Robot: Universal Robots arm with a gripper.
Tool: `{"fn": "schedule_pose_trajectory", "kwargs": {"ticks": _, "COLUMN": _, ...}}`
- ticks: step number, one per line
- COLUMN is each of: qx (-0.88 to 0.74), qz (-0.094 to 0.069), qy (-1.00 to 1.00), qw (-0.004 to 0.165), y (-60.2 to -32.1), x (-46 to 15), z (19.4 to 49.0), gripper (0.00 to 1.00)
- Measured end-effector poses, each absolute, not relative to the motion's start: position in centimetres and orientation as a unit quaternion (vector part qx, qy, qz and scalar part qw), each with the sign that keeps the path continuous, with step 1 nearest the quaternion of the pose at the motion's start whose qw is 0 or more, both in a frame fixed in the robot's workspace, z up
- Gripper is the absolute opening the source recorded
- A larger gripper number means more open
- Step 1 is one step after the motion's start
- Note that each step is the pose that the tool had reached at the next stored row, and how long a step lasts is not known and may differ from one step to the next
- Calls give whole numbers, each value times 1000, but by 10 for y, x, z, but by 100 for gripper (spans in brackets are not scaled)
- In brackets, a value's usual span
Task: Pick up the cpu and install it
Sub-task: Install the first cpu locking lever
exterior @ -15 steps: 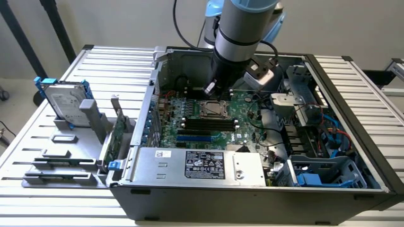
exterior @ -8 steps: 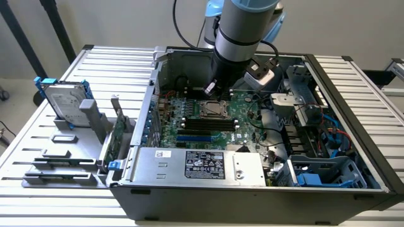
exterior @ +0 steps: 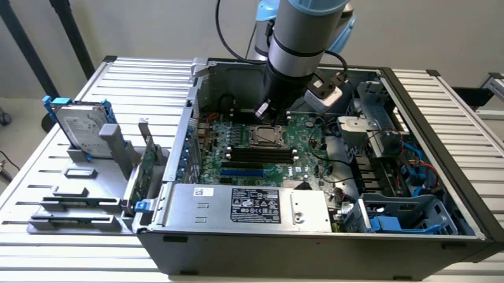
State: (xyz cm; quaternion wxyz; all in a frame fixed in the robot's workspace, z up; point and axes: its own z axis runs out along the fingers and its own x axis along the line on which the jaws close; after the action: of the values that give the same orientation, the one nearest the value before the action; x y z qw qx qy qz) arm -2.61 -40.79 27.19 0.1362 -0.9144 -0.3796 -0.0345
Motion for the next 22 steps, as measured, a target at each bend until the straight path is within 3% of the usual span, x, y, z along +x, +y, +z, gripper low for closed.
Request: {"fn": "schedule_pose_trajectory", "kwargs": {"ticks": 22, "qx": -914, "qz": -33, "qy": -379, "qw": 137, "y": -417, "x": -60, "z": 255, "gripper": 11}}
